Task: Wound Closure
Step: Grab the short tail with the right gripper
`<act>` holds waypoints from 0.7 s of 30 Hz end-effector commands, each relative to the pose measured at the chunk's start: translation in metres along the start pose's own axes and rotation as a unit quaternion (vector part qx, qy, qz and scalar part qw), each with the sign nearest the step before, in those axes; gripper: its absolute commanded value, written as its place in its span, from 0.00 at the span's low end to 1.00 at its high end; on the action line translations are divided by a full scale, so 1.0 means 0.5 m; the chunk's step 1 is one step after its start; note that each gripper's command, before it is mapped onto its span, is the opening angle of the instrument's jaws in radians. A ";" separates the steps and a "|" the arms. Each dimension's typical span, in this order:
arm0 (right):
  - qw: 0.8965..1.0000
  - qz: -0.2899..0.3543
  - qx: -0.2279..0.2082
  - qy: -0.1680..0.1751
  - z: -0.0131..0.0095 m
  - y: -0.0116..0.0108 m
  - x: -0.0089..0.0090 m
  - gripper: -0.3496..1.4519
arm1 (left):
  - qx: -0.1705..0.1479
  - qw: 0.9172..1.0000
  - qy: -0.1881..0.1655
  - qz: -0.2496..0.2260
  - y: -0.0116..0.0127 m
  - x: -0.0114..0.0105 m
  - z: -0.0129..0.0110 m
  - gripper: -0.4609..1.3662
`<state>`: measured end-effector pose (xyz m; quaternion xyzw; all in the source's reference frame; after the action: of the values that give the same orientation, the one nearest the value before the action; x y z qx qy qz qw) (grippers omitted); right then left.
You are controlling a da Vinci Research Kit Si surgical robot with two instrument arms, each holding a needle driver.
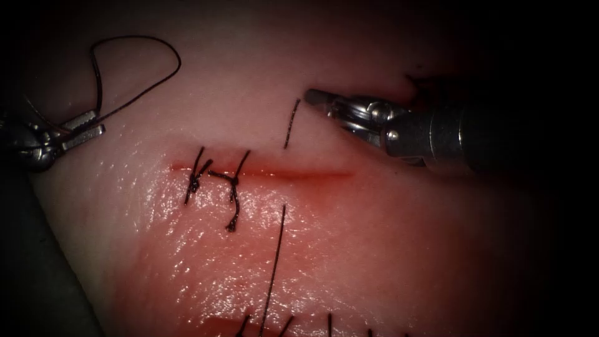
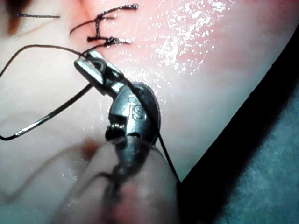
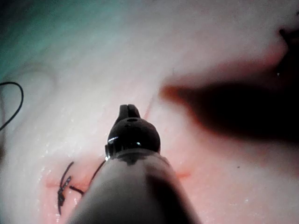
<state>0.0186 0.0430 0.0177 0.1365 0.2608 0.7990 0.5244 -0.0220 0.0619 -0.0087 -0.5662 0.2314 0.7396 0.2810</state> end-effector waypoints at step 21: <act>0.984 -0.170 0.045 0.017 0.0015 0.0011 -0.0021 0.98 | -0.002 1.000 0.000 0.000 0.0000 0.0000 0.0000 0.06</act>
<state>0.0190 0.0419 0.0189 0.0967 0.3217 0.6888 0.6424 -0.0220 0.0619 -0.0087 -0.5661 0.2314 0.7396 0.2812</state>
